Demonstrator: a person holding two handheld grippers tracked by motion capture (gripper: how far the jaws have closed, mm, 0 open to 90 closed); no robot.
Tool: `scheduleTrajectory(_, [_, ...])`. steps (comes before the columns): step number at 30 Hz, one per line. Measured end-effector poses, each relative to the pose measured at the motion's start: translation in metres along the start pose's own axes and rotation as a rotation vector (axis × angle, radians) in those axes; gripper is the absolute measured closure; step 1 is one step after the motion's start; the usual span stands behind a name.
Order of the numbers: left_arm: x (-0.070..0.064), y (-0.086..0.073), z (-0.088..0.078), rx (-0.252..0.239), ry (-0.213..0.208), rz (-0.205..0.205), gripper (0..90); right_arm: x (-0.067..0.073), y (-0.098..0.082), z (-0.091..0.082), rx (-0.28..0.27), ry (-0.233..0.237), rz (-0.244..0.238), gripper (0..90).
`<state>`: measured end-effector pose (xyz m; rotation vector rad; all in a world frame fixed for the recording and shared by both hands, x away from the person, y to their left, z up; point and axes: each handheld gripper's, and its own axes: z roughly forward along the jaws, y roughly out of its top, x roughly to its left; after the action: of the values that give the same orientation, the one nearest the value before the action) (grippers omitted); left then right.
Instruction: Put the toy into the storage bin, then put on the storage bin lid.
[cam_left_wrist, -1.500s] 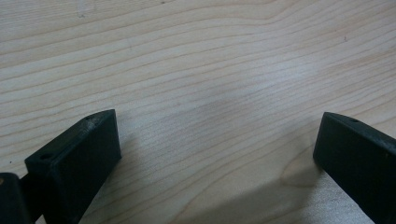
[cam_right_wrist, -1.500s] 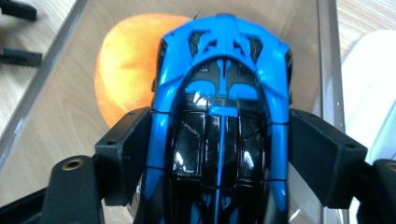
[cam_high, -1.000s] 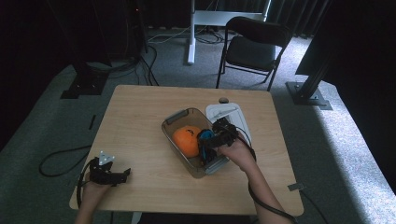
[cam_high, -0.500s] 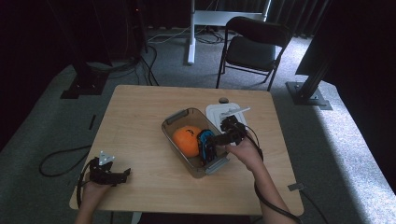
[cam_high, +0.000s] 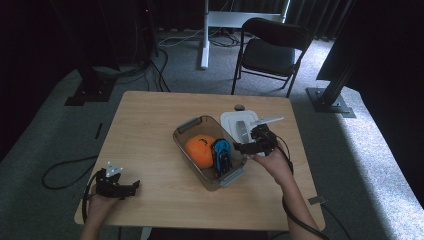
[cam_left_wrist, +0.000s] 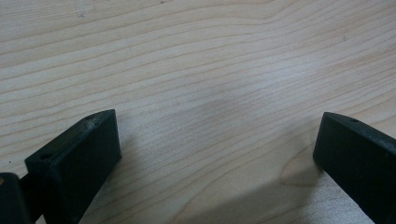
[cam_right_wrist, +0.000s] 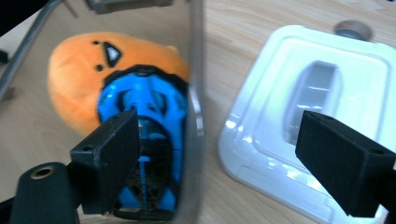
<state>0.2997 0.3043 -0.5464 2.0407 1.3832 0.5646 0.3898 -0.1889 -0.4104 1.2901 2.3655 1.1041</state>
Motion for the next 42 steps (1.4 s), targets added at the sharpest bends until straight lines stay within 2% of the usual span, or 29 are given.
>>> scheduleTrajectory(7, [0.000,0.000,0.000,0.000,0.000,0.000,1.1,-0.014,-0.008,-0.008,-0.010,-0.036,0.021,13.4])
scheduleTrajectory(13, [0.000,0.000,0.000,0.001,-0.001,0.000,1.1,-0.034,-0.021,-0.016,-0.015,-0.077,0.058,13.4])
scheduleTrajectory(21, [0.000,0.000,0.000,0.001,-0.001,-0.001,1.1,-0.050,-0.033,-0.017,-0.007,-0.109,0.093,13.7])
scheduleTrajectory(23, [0.000,0.000,0.000,0.001,-0.001,-0.001,1.1,-0.055,-0.037,-0.016,-0.001,-0.114,0.109,13.8])
scheduleTrajectory(32, [-0.001,0.000,0.000,0.000,-0.003,0.001,1.1,-0.061,-0.050,-0.004,0.040,-0.145,0.102,13.8])
scheduleTrajectory(42, [-0.001,0.000,0.000,0.000,-0.003,0.001,1.1,-0.067,-0.059,0.012,0.045,-0.158,0.124,14.5])
